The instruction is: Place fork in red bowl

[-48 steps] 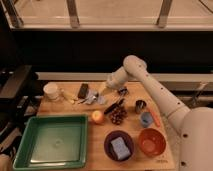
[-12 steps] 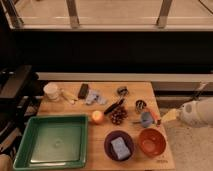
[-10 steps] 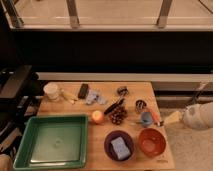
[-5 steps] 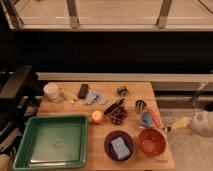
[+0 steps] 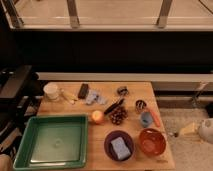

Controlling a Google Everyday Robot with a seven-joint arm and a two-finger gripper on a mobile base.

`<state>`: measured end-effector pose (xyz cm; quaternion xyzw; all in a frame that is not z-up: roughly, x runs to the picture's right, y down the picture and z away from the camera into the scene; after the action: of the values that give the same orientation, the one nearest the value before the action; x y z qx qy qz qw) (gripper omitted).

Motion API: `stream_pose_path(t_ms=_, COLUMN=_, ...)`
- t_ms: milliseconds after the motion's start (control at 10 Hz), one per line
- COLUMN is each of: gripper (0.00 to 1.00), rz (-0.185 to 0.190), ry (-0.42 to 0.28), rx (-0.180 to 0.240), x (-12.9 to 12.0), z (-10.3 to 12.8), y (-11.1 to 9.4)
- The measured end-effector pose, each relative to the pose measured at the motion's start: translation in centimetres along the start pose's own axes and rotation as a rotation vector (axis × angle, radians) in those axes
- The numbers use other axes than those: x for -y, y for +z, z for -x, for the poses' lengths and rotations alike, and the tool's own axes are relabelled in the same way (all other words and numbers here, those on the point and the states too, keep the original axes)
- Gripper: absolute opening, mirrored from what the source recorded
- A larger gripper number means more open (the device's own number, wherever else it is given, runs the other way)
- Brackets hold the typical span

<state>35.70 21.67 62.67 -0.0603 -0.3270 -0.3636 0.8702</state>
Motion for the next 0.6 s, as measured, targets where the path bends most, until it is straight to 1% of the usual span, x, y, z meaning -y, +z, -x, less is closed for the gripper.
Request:
stream_pose_path(t_ms=100, gripper=0.05, rz=0.001, ry=0.021, rx=0.010, x=-0.8, z=0.1, y=0.5)
stream_pose_path(t_ms=200, gripper=0.12, rz=0.001, ry=0.034, rx=0.016, x=-1.3, z=0.3, y=0.9)
stream_pose_path(t_ms=500, gripper=0.42, rz=0.004, ry=0.066, rx=0.040, x=-2.2, z=0.7, y=2.0)
stream_pose_path(t_ms=600, gripper=0.54, rz=0.004, ry=0.075, rx=0.047, x=-2.4, z=0.9, y=2.2)
